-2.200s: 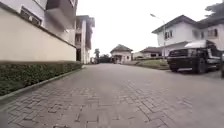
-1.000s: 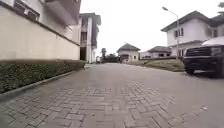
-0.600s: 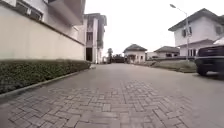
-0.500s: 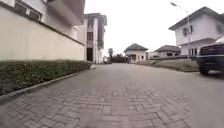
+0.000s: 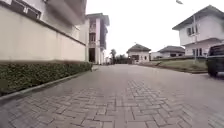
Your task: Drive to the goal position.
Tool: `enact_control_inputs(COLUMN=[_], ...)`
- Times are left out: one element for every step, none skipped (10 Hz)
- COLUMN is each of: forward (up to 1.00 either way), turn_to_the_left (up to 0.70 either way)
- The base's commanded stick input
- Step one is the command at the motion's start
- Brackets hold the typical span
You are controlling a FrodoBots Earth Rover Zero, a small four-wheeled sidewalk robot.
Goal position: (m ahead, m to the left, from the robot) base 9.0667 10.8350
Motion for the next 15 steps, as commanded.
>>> enact_control_inputs(forward=[0.7,0.7,0.7,0.7,0.7,0.7,0.7,0.7,0.7,0.7,0.7,0.7,0.7,0.7,0.7], turn_to_the_left=[0.0,0.0,0.0,0.0,0.0,0.0,0.0,0.0,0.0,0.0,0.0,0.0,0.0,0.0,0.0])
